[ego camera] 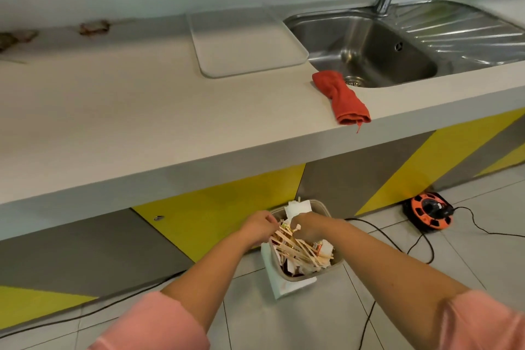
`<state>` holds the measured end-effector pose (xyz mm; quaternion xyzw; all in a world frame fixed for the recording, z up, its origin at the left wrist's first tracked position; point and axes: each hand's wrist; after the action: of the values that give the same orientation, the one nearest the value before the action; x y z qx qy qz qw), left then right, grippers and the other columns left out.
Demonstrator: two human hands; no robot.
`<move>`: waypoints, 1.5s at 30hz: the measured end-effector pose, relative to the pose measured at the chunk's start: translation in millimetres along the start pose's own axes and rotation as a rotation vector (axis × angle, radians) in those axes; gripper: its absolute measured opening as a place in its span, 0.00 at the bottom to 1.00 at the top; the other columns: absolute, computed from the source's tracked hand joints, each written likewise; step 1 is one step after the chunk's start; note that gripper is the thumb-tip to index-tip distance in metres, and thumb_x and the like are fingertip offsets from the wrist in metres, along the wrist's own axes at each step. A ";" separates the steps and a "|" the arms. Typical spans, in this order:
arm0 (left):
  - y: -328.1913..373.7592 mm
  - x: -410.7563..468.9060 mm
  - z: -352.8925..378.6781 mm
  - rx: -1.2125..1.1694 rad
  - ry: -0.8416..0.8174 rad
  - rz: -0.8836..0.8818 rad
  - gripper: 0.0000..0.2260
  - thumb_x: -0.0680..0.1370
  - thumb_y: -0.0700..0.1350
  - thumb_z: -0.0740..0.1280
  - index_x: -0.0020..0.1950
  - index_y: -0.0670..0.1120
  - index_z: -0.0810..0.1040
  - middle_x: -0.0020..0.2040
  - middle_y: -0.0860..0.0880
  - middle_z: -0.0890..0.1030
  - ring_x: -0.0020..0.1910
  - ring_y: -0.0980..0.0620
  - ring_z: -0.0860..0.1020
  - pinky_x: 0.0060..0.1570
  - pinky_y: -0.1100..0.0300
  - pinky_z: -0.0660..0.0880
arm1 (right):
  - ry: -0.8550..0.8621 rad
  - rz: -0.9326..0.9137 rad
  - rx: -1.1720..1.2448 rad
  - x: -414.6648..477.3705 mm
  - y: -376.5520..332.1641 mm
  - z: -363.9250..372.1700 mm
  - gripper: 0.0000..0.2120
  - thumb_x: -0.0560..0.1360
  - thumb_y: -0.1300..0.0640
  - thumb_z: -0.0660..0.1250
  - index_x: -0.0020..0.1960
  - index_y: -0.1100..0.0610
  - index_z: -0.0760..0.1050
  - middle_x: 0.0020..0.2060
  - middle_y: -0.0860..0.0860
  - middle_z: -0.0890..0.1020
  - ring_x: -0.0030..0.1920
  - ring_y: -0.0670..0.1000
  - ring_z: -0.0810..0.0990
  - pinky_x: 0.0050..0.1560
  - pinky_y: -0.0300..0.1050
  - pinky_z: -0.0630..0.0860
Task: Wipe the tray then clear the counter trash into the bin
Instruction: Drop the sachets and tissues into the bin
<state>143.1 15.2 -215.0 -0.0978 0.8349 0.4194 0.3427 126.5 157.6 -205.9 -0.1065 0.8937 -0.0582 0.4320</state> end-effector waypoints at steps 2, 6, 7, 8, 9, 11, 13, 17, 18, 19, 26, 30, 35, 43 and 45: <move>1.8 -11.2 -17.6 0.093 -0.011 0.057 0.03 0.80 0.43 0.59 0.50 0.47 0.72 0.47 0.47 0.74 0.40 0.52 0.72 0.31 0.64 0.65 | 0.016 -0.049 -0.035 -8.8 -21.9 -14.2 0.19 0.80 0.56 0.56 0.70 0.57 0.68 0.65 0.55 0.73 0.61 0.56 0.74 0.55 0.45 0.71; 8.7 -40.1 -63.2 0.282 -0.014 0.135 0.04 0.79 0.43 0.61 0.51 0.47 0.74 0.47 0.43 0.75 0.44 0.50 0.72 0.31 0.63 0.64 | -0.036 -0.093 -0.113 -29.5 -72.2 -48.4 0.19 0.80 0.58 0.58 0.69 0.58 0.67 0.56 0.58 0.78 0.44 0.54 0.76 0.33 0.40 0.71; 10.0 -48.4 -77.4 0.313 -0.023 0.149 0.04 0.79 0.44 0.62 0.51 0.48 0.75 0.47 0.42 0.76 0.44 0.50 0.72 0.32 0.63 0.66 | -0.042 -0.094 -0.107 -33.9 -84.6 -56.6 0.19 0.79 0.57 0.58 0.70 0.58 0.65 0.52 0.58 0.78 0.42 0.55 0.77 0.32 0.40 0.71; 9.6 -57.5 -95.0 0.338 -0.026 0.163 0.03 0.78 0.45 0.63 0.51 0.49 0.74 0.47 0.43 0.76 0.43 0.49 0.73 0.34 0.62 0.67 | -0.047 -0.099 -0.105 -39.1 -99.7 -66.2 0.19 0.79 0.56 0.59 0.70 0.58 0.64 0.51 0.59 0.78 0.39 0.56 0.78 0.32 0.41 0.73; 9.8 -67.1 -111.5 0.361 -0.031 0.176 0.02 0.78 0.46 0.64 0.50 0.50 0.74 0.46 0.44 0.76 0.43 0.49 0.74 0.35 0.62 0.68 | -0.048 -0.102 -0.099 -42.8 -112.9 -74.7 0.19 0.80 0.56 0.59 0.69 0.58 0.64 0.52 0.60 0.78 0.36 0.56 0.78 0.32 0.42 0.75; 8.3 -85.3 -146.0 0.382 -0.019 0.204 0.05 0.78 0.48 0.64 0.51 0.48 0.75 0.46 0.47 0.77 0.42 0.50 0.75 0.35 0.62 0.69 | -0.045 -0.126 -0.077 -50.6 -139.5 -93.4 0.19 0.80 0.54 0.59 0.68 0.59 0.64 0.49 0.62 0.78 0.30 0.55 0.77 0.32 0.44 0.76; 4.4 -103.1 -181.4 0.363 0.019 0.221 0.10 0.78 0.47 0.63 0.57 0.44 0.75 0.46 0.48 0.77 0.42 0.51 0.76 0.35 0.62 0.70 | -0.028 -0.166 -0.068 -59.4 -169.9 -113.8 0.18 0.80 0.53 0.58 0.67 0.60 0.65 0.45 0.62 0.78 0.29 0.53 0.77 0.31 0.44 0.76; -6.9 -131.8 -246.3 0.284 0.142 0.257 0.11 0.79 0.46 0.63 0.59 0.44 0.75 0.49 0.48 0.78 0.38 0.55 0.77 0.37 0.63 0.72 | 0.068 -0.254 -0.152 -75.4 -233.4 -151.2 0.16 0.80 0.53 0.58 0.65 0.59 0.69 0.43 0.58 0.80 0.29 0.51 0.77 0.30 0.40 0.74; -10.2 -137.0 -260.5 0.250 0.189 0.262 0.10 0.79 0.46 0.63 0.58 0.44 0.75 0.49 0.48 0.78 0.38 0.55 0.77 0.37 0.63 0.73 | 0.106 -0.278 -0.179 -77.1 -247.4 -158.5 0.16 0.80 0.52 0.58 0.65 0.59 0.69 0.43 0.57 0.80 0.29 0.50 0.77 0.30 0.40 0.73; -16.4 -142.0 -276.5 0.222 0.238 0.264 0.10 0.79 0.46 0.62 0.58 0.44 0.75 0.48 0.47 0.78 0.38 0.54 0.77 0.37 0.63 0.73 | 0.146 -0.302 -0.200 -77.2 -264.0 -164.7 0.16 0.80 0.52 0.58 0.65 0.58 0.69 0.43 0.56 0.80 0.30 0.49 0.76 0.31 0.39 0.72; -69.4 -163.8 -376.7 0.120 0.567 0.263 0.07 0.79 0.44 0.62 0.54 0.44 0.78 0.42 0.51 0.76 0.34 0.57 0.74 0.31 0.69 0.69 | 0.322 -0.416 -0.186 -58.1 -361.1 -194.6 0.14 0.78 0.54 0.60 0.61 0.55 0.72 0.42 0.54 0.78 0.31 0.48 0.73 0.34 0.40 0.70; -95.0 -167.4 -415.3 0.102 0.677 0.256 0.08 0.79 0.42 0.62 0.53 0.43 0.79 0.40 0.52 0.76 0.33 0.57 0.73 0.27 0.71 0.67 | 0.366 -0.459 -0.156 -42.9 -400.4 -203.3 0.12 0.78 0.54 0.60 0.59 0.56 0.74 0.42 0.54 0.78 0.33 0.50 0.74 0.35 0.40 0.71; -115.4 -156.3 -456.9 0.044 0.793 0.215 0.08 0.78 0.40 0.62 0.50 0.43 0.80 0.42 0.47 0.78 0.35 0.53 0.74 0.36 0.64 0.72 | 0.396 -0.496 -0.209 -23.8 -435.7 -216.7 0.12 0.78 0.53 0.61 0.59 0.56 0.75 0.42 0.52 0.76 0.35 0.51 0.75 0.41 0.42 0.72; -126.6 -122.4 -509.5 -0.051 0.912 0.145 0.06 0.78 0.39 0.63 0.46 0.43 0.80 0.37 0.50 0.77 0.40 0.51 0.75 0.42 0.61 0.73 | 0.400 -0.562 -0.322 20.7 -465.4 -260.0 0.12 0.79 0.53 0.60 0.60 0.55 0.74 0.45 0.49 0.70 0.42 0.50 0.72 0.43 0.40 0.70; -125.8 -113.7 -526.2 -0.063 0.935 0.111 0.07 0.78 0.39 0.63 0.49 0.42 0.80 0.41 0.48 0.78 0.43 0.50 0.76 0.47 0.60 0.74 | 0.393 -0.584 -0.319 33.3 -473.6 -276.4 0.12 0.79 0.53 0.60 0.60 0.55 0.74 0.45 0.48 0.71 0.43 0.51 0.73 0.45 0.42 0.71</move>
<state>26.7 -481.8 -2.7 -0.2416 0.8905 0.3734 -0.0962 -44.2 -306.8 33.0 -0.4094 0.8892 -0.0583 0.1959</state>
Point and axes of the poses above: each hand's wrist, its own x-axis towards the middle knuckle, its own z-axis out of the palm, y = z × x
